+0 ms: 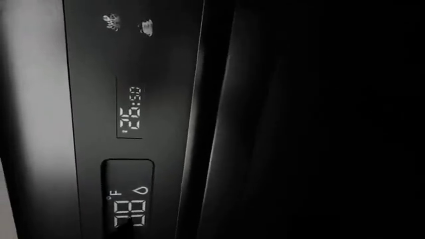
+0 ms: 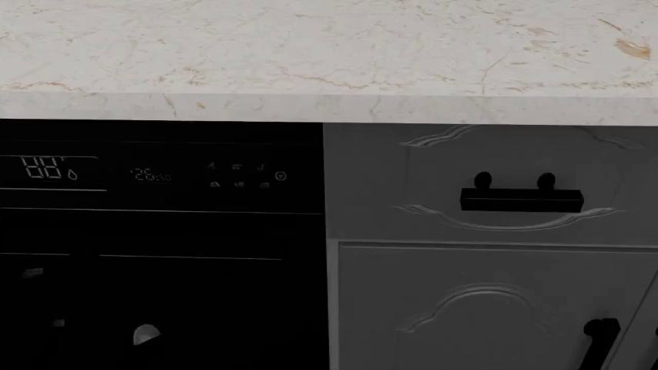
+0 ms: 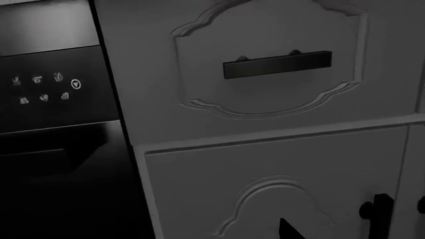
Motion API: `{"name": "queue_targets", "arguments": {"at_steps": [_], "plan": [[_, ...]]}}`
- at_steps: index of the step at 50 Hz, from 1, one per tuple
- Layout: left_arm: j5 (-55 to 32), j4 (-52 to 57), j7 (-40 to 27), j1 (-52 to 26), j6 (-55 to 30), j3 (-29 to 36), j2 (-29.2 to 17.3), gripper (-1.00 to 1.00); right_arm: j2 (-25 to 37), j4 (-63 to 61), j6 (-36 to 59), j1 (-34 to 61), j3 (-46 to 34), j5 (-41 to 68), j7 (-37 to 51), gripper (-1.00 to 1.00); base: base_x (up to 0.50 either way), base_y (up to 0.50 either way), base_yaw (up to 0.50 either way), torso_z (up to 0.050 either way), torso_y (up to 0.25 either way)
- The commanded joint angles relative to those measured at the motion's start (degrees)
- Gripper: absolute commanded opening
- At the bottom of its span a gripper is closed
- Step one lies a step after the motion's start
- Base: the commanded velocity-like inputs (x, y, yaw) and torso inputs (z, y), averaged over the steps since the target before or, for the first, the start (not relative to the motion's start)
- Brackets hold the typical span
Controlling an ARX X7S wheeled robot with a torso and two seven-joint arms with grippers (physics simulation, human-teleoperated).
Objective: Open the dishwasher door
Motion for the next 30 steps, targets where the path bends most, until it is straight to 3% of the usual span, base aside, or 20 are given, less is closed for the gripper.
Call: {"name": "queue_targets", "arguments": {"at_steps": [1, 30], "plan": [[-0.7, -8.8, -0.4, -5.7, 5.7, 1.8, 2.2, 1.00, 0.4, -0.5, 0.2, 0.2, 0.1, 0.5, 0.4, 1.00, 0.00, 0.00, 0.00, 0.000, 0.000], [-2.7, -30.5, -4.1, -13.6, 18.0, 5.3, 9.5, 1.00, 1.0, -0.2, 0.2, 0.7, -0.3, 1.0, 1.3, 1.00, 0.00, 0.00, 0.00, 0.000, 0.000]]}}
